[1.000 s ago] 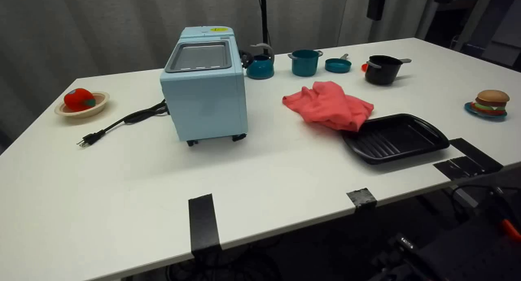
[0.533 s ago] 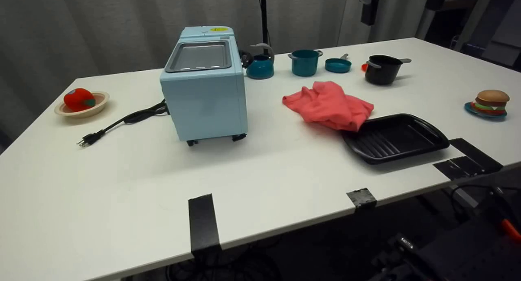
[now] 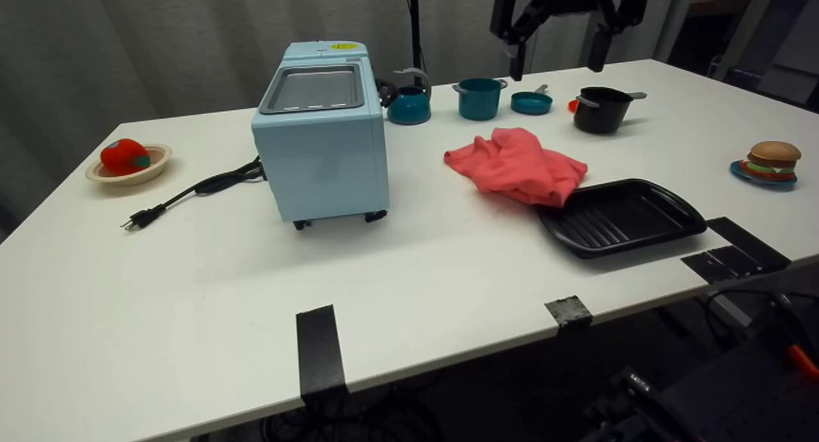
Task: Unfold the shirt
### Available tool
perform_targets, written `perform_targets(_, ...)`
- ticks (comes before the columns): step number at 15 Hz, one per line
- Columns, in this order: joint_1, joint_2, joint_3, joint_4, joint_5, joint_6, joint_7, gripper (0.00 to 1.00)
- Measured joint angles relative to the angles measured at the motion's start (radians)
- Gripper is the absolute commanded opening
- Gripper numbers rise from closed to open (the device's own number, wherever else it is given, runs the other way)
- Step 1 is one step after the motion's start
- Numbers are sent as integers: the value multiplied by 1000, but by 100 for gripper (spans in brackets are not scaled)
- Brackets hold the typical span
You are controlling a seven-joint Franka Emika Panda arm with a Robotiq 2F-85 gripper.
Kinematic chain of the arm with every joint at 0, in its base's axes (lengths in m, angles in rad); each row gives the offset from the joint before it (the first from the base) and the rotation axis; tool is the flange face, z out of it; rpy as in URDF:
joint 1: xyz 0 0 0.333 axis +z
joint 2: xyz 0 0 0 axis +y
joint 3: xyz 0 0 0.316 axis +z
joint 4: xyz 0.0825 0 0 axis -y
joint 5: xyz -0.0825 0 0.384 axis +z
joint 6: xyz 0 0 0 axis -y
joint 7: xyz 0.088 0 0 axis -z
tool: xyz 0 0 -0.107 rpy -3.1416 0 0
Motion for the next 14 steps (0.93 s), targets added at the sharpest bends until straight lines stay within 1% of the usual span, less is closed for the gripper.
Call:
perform_targets(7, 0, 298, -54, 146, -13, 125, 91, 100)
perform_targets(14, 7, 532, -170, 332, -63, 149, 175, 100)
